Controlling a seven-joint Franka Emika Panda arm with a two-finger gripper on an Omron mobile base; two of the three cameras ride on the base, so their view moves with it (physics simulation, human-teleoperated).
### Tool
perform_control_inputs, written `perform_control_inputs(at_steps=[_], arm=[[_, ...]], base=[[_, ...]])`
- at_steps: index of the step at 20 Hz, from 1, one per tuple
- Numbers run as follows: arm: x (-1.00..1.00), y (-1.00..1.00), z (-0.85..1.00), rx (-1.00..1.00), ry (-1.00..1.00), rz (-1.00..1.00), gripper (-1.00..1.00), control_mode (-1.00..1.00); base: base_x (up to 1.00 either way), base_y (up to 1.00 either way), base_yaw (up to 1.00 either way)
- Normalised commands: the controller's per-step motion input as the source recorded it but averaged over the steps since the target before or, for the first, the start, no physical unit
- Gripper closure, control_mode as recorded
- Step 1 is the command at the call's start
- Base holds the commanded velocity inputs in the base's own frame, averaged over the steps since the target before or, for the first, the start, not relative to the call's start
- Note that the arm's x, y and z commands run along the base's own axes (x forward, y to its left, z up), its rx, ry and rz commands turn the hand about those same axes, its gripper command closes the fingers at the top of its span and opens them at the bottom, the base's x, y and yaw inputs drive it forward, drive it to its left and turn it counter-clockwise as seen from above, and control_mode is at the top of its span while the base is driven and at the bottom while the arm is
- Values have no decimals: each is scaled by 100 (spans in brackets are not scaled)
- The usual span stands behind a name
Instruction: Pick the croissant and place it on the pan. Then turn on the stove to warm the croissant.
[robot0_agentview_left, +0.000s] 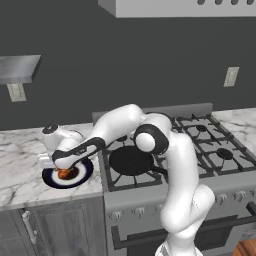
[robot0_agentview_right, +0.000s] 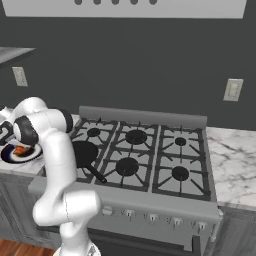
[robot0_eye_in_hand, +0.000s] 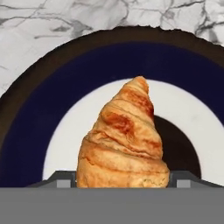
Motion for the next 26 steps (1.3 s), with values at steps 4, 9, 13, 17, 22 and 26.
perform_control_inputs(at_steps=[4, 9, 13, 17, 22, 26], arm=[[-25, -36, -78, 0, 0, -10, 100, -100], [-49, -41, -29, 0, -15, -9, 100, -100], [-69, -47, 5, 0, -39, -9, 100, -100], [-37, -50, 59, 5, -34, -4, 100, -100], [18, -63, 96, 28, -3, -3, 100, -100], [27, -74, 100, 38, 10, -6, 100, -100]], base=[[0, 0, 0], [0, 0, 0], [0, 0, 0], [0, 0, 0], [0, 0, 0], [0, 0, 0]])
